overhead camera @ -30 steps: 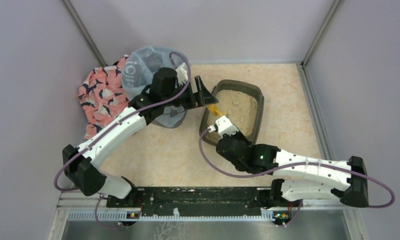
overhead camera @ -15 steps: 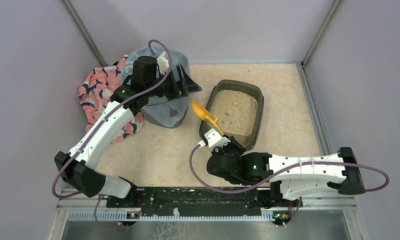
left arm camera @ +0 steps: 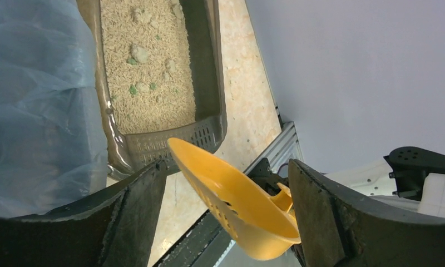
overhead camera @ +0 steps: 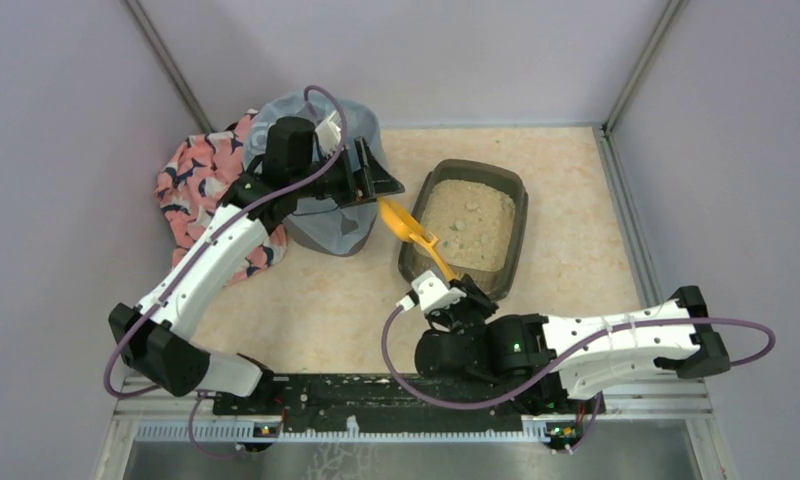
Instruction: Clean the litter box
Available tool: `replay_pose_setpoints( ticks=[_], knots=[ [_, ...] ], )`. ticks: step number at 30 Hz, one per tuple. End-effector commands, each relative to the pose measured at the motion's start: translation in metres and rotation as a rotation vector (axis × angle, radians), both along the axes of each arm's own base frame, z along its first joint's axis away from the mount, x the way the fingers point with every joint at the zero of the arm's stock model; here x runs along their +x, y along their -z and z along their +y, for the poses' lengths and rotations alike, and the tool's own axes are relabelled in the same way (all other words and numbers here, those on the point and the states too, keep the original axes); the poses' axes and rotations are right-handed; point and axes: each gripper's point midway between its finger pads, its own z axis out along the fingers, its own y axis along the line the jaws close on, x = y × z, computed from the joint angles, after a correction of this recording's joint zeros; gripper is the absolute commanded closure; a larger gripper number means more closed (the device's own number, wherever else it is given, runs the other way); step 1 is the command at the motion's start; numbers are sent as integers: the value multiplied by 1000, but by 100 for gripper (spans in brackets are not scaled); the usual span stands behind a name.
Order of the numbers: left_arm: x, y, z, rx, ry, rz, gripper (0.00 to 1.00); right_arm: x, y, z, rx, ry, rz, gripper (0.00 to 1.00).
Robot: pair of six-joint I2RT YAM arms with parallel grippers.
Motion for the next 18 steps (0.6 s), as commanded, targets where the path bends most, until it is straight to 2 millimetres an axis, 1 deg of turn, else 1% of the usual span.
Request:
replay_pose_setpoints(
  ticks=[1,3,4,5,7,8,9,11,12,16,17,18],
  knots=[
    [-9,57,-6,43,46,197,17,-4,-18,14,50,-4,-40,100],
    [-9,59,-9,43,56,206,29,-5,-17,18,47,-11,-41,100],
    [-9,60,-10,43,56,205,38,-6,-18,19,48,-15,-42,100],
    [-9,60,-10,44,57,203,51,-6,-19,21,55,-16,-44,100],
    [-10,62,-10,45,61,203,74,-8,-24,22,69,-23,-49,100],
    [-10,63,-10,46,63,203,80,-8,-26,22,76,-23,-54,100],
    [-11,64,-11,45,69,206,83,-8,-28,22,77,-25,-61,100],
    [-15,65,-13,34,89,211,98,-9,-32,22,82,-23,-74,100],
    [-16,64,-14,29,98,212,100,-9,-34,22,84,-22,-79,100],
    [-21,58,-16,6,125,206,100,-7,-42,18,122,2,-103,100],
    [-22,53,-16,-5,126,197,100,-7,-44,17,138,10,-107,98],
    [-22,48,-16,-16,125,185,100,-6,-46,16,153,14,-109,91]
  ],
)
